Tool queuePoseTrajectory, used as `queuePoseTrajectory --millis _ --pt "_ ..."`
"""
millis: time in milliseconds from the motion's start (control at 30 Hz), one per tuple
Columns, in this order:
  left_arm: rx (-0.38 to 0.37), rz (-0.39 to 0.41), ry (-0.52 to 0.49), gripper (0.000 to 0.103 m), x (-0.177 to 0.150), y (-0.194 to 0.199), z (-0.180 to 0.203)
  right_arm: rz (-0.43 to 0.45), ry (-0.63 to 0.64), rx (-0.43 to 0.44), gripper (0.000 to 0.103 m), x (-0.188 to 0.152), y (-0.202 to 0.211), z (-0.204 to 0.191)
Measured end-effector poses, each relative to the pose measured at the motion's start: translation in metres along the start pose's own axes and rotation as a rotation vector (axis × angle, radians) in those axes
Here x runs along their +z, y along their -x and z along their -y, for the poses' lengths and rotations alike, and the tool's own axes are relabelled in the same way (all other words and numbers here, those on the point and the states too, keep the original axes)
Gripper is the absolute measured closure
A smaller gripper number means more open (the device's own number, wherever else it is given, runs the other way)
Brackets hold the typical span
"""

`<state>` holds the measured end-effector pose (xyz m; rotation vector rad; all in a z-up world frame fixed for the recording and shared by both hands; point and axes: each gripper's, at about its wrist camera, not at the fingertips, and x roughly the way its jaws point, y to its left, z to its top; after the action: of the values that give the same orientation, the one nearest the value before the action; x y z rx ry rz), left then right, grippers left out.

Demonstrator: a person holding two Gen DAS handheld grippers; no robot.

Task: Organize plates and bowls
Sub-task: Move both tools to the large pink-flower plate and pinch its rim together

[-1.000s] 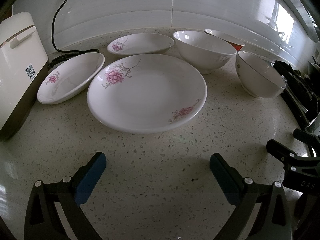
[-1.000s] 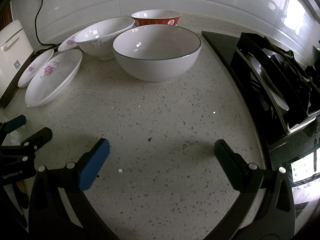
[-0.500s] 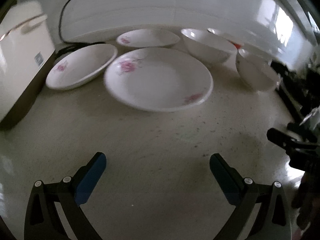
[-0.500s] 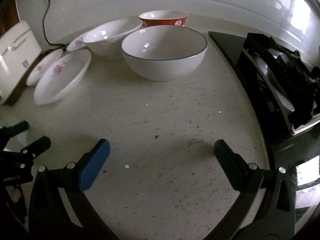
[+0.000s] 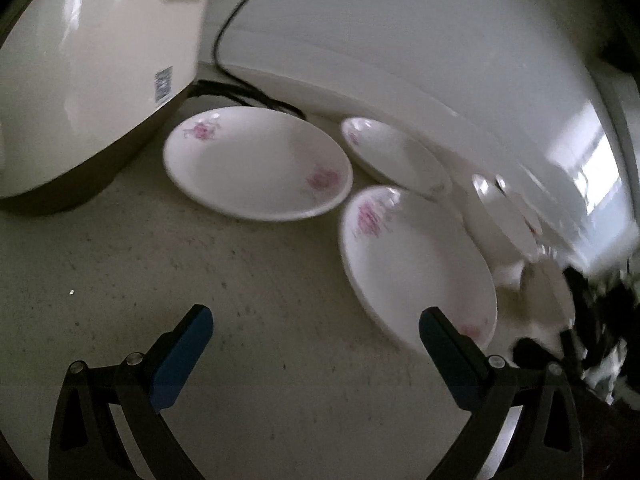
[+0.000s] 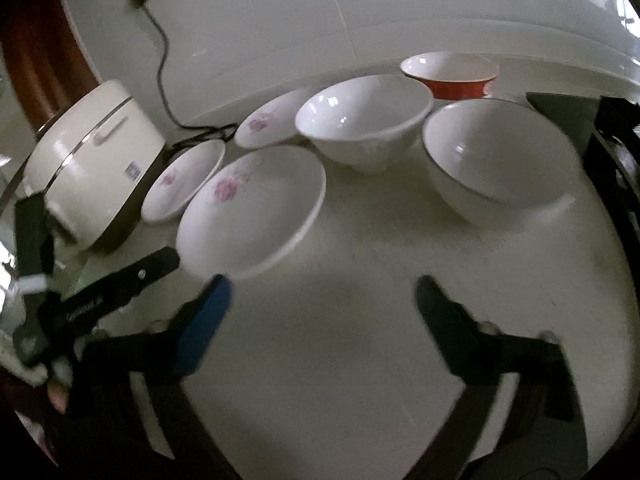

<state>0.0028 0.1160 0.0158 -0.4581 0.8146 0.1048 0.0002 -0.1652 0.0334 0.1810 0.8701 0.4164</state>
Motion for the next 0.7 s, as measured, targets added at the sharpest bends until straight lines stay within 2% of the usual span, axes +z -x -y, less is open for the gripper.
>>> queuePoseTrajectory --millis 67,133,200,267,367,433,500,600,633,700 --pt "0.001 -0.002 0.019 0.000 0.003 -0.007 -0.003 -0.027 -0.036 0.029 0.024 0.012 -0.017 -0.004" --pt "0.020 -0.003 0.009 0.000 0.007 -0.012 -0.001 -0.041 -0.041 0.014 0.027 0.021 -0.032 -0.008" --pt "0.021 -0.005 0.005 0.000 0.009 -0.015 0.003 -0.040 -0.036 -0.020 0.038 0.029 -0.044 -0.009" --pt "0.041 -0.014 -0.015 0.000 0.012 -0.022 0.009 -0.055 -0.054 -0.005 0.046 0.037 -0.054 -0.007" --pt "0.066 -0.033 -0.035 0.000 0.017 -0.031 0.018 -0.059 -0.066 0.010 0.048 0.046 -0.063 -0.002" --pt "0.087 -0.043 -0.022 0.000 0.019 -0.033 0.021 -0.047 -0.070 0.054 0.051 0.049 -0.067 0.003" --pt "0.098 -0.049 0.006 0.000 0.022 -0.035 0.022 -0.039 -0.083 0.097 0.059 0.048 -0.067 0.009" --pt "0.110 -0.045 0.021 0.001 0.025 -0.038 0.025 -0.055 -0.084 0.145 0.059 0.048 -0.067 0.012" --pt "0.120 -0.039 0.012 0.007 0.025 -0.039 0.027 -0.055 -0.071 0.143 0.059 0.048 -0.068 0.011" --pt "0.194 -0.006 -0.023 0.026 0.021 -0.040 0.033 -0.062 -0.029 0.139 0.062 0.048 -0.071 0.004"
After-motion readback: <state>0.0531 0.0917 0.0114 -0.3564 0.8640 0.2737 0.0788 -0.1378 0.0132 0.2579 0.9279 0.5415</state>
